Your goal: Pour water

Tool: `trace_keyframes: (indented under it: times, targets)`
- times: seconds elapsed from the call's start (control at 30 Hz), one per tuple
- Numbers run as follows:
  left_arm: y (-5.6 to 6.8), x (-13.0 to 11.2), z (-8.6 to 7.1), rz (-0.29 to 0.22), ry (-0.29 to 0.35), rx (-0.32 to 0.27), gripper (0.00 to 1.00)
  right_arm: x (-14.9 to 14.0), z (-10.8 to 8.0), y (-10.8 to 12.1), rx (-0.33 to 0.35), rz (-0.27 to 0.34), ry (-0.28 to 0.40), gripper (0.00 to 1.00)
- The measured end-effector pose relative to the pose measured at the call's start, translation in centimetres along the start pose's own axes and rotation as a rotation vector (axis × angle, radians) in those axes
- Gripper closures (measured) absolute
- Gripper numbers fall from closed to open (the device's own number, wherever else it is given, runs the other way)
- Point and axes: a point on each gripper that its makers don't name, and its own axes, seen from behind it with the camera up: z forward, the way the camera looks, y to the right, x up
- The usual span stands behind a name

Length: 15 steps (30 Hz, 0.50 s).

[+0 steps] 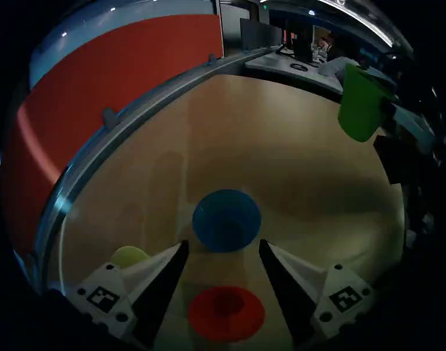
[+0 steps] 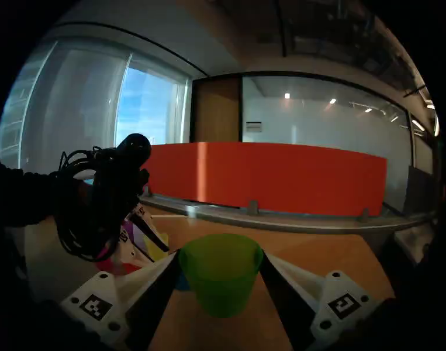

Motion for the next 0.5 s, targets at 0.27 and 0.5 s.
trace_keyframes:
  times: [0.27, 0.5]
  targets:
    - [-0.1, 0.0, 1.1, -0.013, -0.029, 0.006, 0.11, -0.2, 0.1, 0.2, 0.002, 0.008, -0.001, 0.07]
    - [0.1, 0.2, 1.7, -0.006, -0.045, 0.008, 0.11, -0.4, 0.1, 0.4, 0.002, 0.010, -0.003, 0.07]
